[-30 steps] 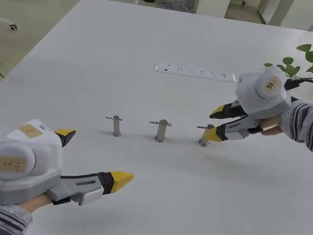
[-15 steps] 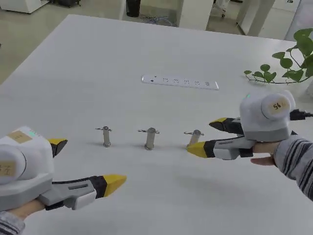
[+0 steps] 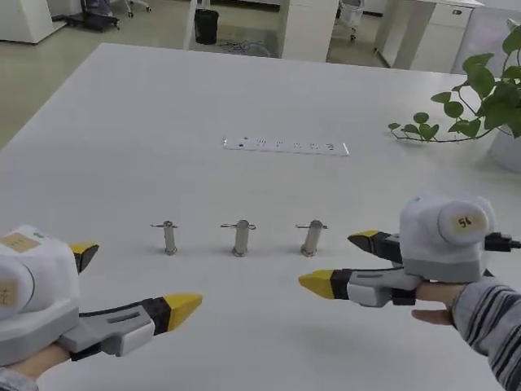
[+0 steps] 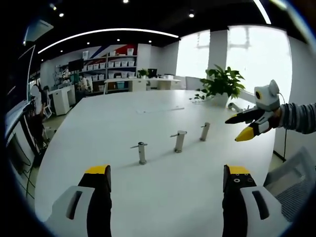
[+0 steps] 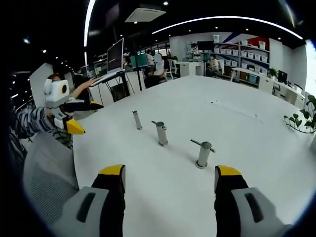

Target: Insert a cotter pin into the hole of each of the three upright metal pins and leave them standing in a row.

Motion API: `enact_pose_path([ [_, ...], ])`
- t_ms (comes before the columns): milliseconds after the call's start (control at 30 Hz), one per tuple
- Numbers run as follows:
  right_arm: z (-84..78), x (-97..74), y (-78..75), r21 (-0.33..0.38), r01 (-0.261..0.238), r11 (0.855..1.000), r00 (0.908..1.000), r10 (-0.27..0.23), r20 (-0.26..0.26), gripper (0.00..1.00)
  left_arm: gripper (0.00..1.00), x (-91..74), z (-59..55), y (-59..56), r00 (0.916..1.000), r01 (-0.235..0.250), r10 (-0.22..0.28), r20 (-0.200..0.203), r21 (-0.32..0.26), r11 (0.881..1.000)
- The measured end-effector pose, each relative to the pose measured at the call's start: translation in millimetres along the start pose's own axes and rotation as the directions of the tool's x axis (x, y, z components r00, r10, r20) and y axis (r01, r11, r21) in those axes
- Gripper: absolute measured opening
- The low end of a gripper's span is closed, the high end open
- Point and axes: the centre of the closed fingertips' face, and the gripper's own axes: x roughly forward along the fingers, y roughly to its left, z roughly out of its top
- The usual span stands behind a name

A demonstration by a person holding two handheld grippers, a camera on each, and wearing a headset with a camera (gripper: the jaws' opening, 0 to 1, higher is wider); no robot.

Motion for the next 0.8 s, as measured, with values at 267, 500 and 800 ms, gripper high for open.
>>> enact_pose_path([
  [267, -2.7, -8.5, -0.2, 0.018, 0.021, 1.0, 0.9994, -0.022, 0.026, 0.75, 0.92, -0.4, -2.8, -4.1, 1.0, 0.0, 0.0, -0.007, -0.01, 1.0],
  [500, -9.8, -12.5, 1.1, 0.035, 0.027, 0.999, 0.9994, -0.027, 0.019, 0.76, 0.91, -1.7, -5.2, -3.6, 0.9999, -0.003, 0.003, -0.015, -0.015, 1.0],
  [800, -12.3, -14.8, 0.7, 0.052, 0.035, 0.998, 0.999, -0.037, 0.024, 0.75, 0.91, -3.0, -8.2, -2.3, 0.9997, -0.008, 0.008, -0.025, -0.01, 1.0],
])
